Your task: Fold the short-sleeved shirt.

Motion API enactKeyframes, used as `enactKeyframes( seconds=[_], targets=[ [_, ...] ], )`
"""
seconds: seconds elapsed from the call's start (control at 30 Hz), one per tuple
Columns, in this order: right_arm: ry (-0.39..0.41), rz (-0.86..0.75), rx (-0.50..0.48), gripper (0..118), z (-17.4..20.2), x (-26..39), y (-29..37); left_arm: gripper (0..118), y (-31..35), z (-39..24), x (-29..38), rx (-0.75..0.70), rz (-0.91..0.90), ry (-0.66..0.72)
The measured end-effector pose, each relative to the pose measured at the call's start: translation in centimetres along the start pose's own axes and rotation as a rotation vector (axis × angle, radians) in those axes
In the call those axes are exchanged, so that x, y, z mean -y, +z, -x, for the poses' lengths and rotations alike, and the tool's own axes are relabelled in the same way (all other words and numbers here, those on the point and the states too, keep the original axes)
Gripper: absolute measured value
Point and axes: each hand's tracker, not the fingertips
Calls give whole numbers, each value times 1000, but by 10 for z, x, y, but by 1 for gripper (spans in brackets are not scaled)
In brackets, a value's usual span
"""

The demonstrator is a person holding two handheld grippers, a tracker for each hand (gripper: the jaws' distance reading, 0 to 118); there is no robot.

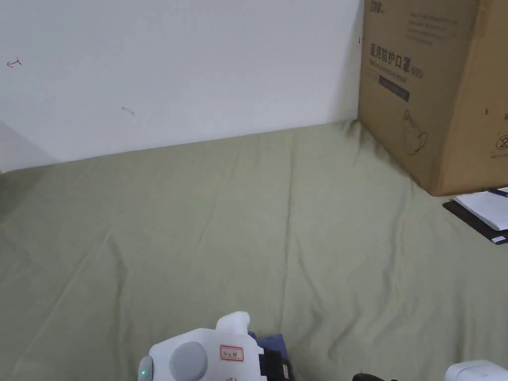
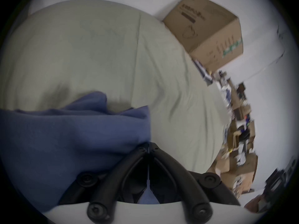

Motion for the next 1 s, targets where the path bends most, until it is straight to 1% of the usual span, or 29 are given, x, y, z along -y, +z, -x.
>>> enactKeyframes(
  seconds=[0.03, 0.1, 0.2, 0.27, 0.37, 0.43, 0.5, 0.6, 0.63, 0.67, 0.7, 0.73, 0.77, 0.83, 0.93, 1.0],
  targets=[
    [-12, 1, -7, 0, 0, 0, 0, 2, 11, -5, 2, 15, -65, -23],
    [-17, -4, -15, 0, 1, -2, 3, 2, 47, -18, 3, 36, -203, -150],
    [-1, -27, -15, 0, 9, -11, 9, 2, 115, -48, 11, -8, -406, -364],
    [43, -82, -13, 0, 18, -23, 18, 2, 164, -56, 18, -130, -530, -520],
    [128, -198, -19, 0, 36, -40, 35, 2, 230, -63, 43, -256, -719, -638],
    [185, -310, 5, 0, 49, -47, 47, 2, 259, -62, 59, -316, -837, -627],
    [229, -447, 47, 0, 64, -48, 56, 2, 279, -63, 83, -410, -962, -580],
    [289, -636, 116, 0, 74, -34, 58, 2, 285, -59, 112, -455, -1088, -606],
    [332, -675, 133, 0, 74, -27, 53, 2, 284, -56, 121, -474, -1118, -610],
    [372, -688, 164, 0, 76, -21, 48, 2, 277, -52, 127, -499, -1137, -602],
    [393, -686, 247, 0, 78, -16, 44, 2, 272, -48, 132, -524, -1146, -596],
    [420, -698, 309, 0, 78, -8, 40, 2, 267, -44, 136, -555, -1131, -566],
    [429, -703, 328, 0, 76, -1, 36, 2, 261, -40, 141, -592, -1120, -544],
    [412, -699, 288, 0, 74, 11, 37, 2, 252, -34, 149, -642, -1099, -497],
    [415, -675, 354, 0, 79, 19, 37, 2, 252, -27, 162, -578, -1110, -483],
    [415, -668, 371, 0, 81, 23, 38, 2, 250, -27, 166, -592, -1138, -491]
  ],
)
